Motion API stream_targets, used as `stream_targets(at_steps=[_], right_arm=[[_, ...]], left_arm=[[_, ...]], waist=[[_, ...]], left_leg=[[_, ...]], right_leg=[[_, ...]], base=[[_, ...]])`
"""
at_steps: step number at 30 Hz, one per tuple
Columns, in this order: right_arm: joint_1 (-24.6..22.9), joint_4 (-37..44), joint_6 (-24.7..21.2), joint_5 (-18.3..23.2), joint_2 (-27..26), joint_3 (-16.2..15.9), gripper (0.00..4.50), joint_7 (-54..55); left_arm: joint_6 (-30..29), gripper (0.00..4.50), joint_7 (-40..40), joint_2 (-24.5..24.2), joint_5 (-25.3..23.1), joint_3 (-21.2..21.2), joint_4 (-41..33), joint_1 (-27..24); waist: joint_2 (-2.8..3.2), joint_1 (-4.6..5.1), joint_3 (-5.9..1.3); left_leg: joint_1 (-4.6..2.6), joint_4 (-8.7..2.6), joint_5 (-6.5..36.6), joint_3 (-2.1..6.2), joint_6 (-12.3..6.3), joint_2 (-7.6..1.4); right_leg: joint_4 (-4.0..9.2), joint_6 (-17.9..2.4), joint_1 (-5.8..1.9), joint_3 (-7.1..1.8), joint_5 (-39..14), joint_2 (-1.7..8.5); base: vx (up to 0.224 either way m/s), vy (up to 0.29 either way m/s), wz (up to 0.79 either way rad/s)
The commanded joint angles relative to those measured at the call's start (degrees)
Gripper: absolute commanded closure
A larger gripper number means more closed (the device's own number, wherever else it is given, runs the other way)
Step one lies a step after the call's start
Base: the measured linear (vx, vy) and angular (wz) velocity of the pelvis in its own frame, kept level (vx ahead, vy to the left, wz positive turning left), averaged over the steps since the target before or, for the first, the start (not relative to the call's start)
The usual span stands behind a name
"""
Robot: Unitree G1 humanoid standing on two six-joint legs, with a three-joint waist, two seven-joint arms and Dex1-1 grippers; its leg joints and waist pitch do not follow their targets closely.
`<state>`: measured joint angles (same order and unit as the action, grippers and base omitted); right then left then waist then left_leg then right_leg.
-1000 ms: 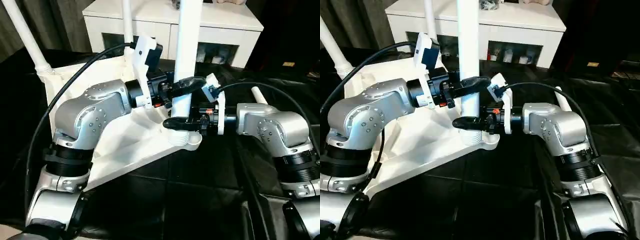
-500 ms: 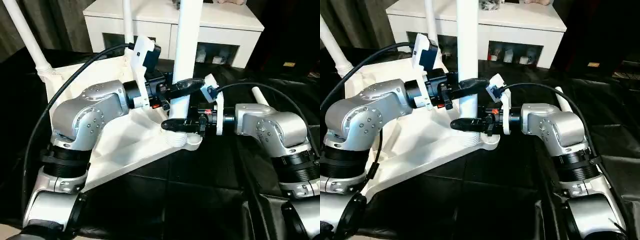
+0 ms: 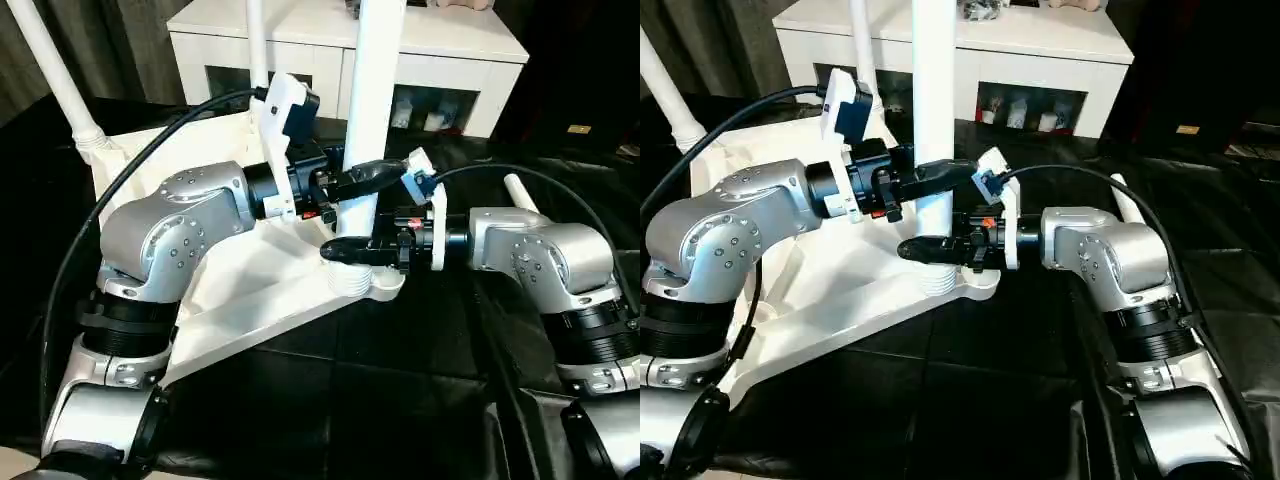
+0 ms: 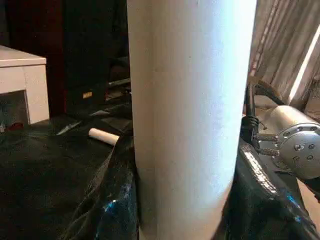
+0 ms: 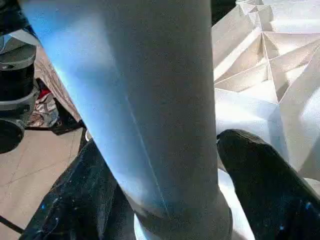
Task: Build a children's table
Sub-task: Pick table leg
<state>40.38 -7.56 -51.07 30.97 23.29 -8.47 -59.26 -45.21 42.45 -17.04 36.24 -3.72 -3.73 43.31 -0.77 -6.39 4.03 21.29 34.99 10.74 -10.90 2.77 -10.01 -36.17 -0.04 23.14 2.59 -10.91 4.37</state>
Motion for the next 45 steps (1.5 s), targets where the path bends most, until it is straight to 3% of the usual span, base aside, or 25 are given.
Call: stream_targets(at_steps=[1, 6, 12, 15, 18, 29, 31, 36, 37, 38, 40, 41, 42, 45], right_arm=[[2.0, 0.0, -0.2, 0.9, 0.0, 1.2, 1.5, -0.4], [1.9, 0.1, -0.5, 1.4, -0.1, 1.3, 1.99, -0.6], [1.9, -0.6, 0.3, 0.9, -0.5, 1.4, 2.27, -0.2], [1.6, -0.7, 1.0, 0.5, -0.9, 1.4, 2.3, 0.7], [1.3, -1.0, 2.1, -0.2, -1.5, 2.2, 2.35, 2.9], [-1.0, -1.7, 3.0, 0.5, -1.9, 8.9, 2.53, 8.3], [-1.4, -1.5, 3.1, 0.6, -1.8, 9.2, 2.55, 8.7], [-2.5, -0.8, 3.6, 0.6, -1.9, 9.8, 2.61, 10.9], [-2.8, -0.7, 3.9, 0.2, -2.0, 9.9, 2.62, 11.9], [-3.2, -0.6, 4.8, -1.1, -2.1, 10.1, 2.62, 13.6], [-4.5, -2.0, 9.9, -6.7, -2.5, 10.4, 2.62, 20.0], [-5.7, -2.9, 13.4, -10.1, -2.5, 10.4, 2.62, 23.6], [-5.7, -2.9, 13.6, -10.2, -2.5, 10.4, 2.62, 23.8], [-9.8, -2.5, 23.5, -14.7, -2.8, 10.8, 2.62, 27.9]], left_arm=[[-0.6, 2.63, 0.7, 0.0, -0.2, -1.3, -1.1, 0.2], [-0.5, 2.63, 0.9, -0.1, -0.3, -1.3, -0.9, 0.3], [-0.4, 2.64, 1.1, -0.6, -0.6, -1.4, -1.0, 0.2], [-4.6, 2.64, 0.8, -0.4, 2.5, 0.3, -0.6, 0.6], [-6.8, 1.94, 0.2, 0.1, 4.9, 2.5, 0.1, 0.8], [-6.7, 1.11, 0.9, 0.5, 8.3, 7.1, -0.4, -1.7], [-4.8, 0.94, 0.4, 0.9, 6.9, 7.0, -0.2, -2.0], [-1.3, 0.7, -3.0, 3.1, 5.7, 9.6, 1.3, -2.7], [0.0, 0.7, -4.3, 3.4, 4.8, 10.1, 1.9, -2.8], [2.1, 0.7, -6.4, 3.6, 2.5, 10.3, 3.2, -2.9], [7.3, 0.7, -12.5, 3.4, -3.8, 10.2, 7.5, -3.6], [11.3, 0.7, -15.8, 1.6, -10.3, 7.1, 9.7, -4.8], [11.5, 0.7, -15.9, 1.5, -10.6, 6.9, 9.8, -4.8], [18.5, 0.7, -16.1, -2.7, -22.2, -4.1, 10.0, -10.7]], waist=[[-0.43, -0.03, -4.83], [-0.39, -0.08, -4.87], [-0.18, -0.14, -4.91], [-0.03, -0.12, -4.9], [-0.01, -0.1, -4.94], [-0.1, -0.42, -4.87], [-0.03, -0.48, -4.94], [0.93, -0.1, -4.99], [1.39, 0.0, -5.09], [0.95, 0.25, -4.99], [0.99, 0.5, -4.83], [0.87, 0.8, -4.79], [0.87, 0.8, -4.79], [0.72, 1.11, -5.05]], left_leg=[[-0.72, -3.54, 4.4, 1.02, 0.03, -2.56], [-0.7, -3.51, 4.3, 1.04, -0.12, -2.56], [-0.75, -3.5, 4.5, 1.06, 0.17, -2.55], [-0.71, -3.49, 4.5, 1.1, 0.28, -2.49], [-0.77, -3.46, 4.7, 1.07, 0.47, -2.44], [-0.79, -3.61, 5.4, 1.05, 1.12, -2.38], [-0.84, -3.65, 5.0, 1.04, 1.25, -2.42], [-0.79, -3.54, 6.0, 1.15, 1.34, -2.35], [-0.84, -3.47, 6.4, 1.26, 1.51, -2.33], [-0.72, -3.54, 6.7, 1.2, 1.42, -2.28], [-0.78, -3.6, 7.5, 1.19, 1.82, -2.22], [-0.81, -3.66, 8.3, 1.23, 2.57, -2.06], [-0.81, -3.66, 8.3, 1.23, 2.57, -2.06], [-0.83, -3.93, 8.0, 1.54, 2.58, -2.54]], right_leg=[[3.24, -14.3, -3.29, -2.39, -3.8, 3.58], [3.19, -14.4, -3.32, -2.37, -3.4, 3.59], [3.19, -14.6, -3.26, -2.34, -3.2, 3.6], [3.07, -15.0, -3.29, -2.31, -2.4, 3.55], [3.02, -15.3, -3.27, -2.31, -2.3, 3.56], [3.23, -14.3, -3.24, -2.35, -3.6, 3.57], [3.2, -14.5, -3.19, -2.29, -3.4, 3.52], [3.35, -14.5, -3.37, -2.27, -1.9, 3.4], [3.26, -14.6, -3.43, -2.22, -1.7, 3.33], [3.49, -14.4, -3.56, -2.23, -2.1, 3.25], [3.91, -13.1, -3.41, -2.24, -4.3, 3.19], [4.28, -11.0, -3.43, -2.28, -7.4, 3.11], [4.28, -11.0, -3.43, -2.28, -7.4, 3.11], [4.38, -7.8, -3.05, -2.26, -9.0, 3.3]], base=[[0.0, 0.0, 0.0], [0.0, 0.0, 0.0], [0.0, 0.0, 0.0], [0.0, 0.0, 0.0], [0.0, 0.0, 0.0], [0.0, 0.0, 0.0], [0.0, 0.0, 0.0], [0.0, 0.0, 0.0], [0.0, 0.0, 0.0], [0.0, 0.0, 0.0], [0.0, 0.0, 0.0], [0.0, 0.0, 0.0], [0.0, 0.0, 0.0], [0.0, 0.0, 0.0]])
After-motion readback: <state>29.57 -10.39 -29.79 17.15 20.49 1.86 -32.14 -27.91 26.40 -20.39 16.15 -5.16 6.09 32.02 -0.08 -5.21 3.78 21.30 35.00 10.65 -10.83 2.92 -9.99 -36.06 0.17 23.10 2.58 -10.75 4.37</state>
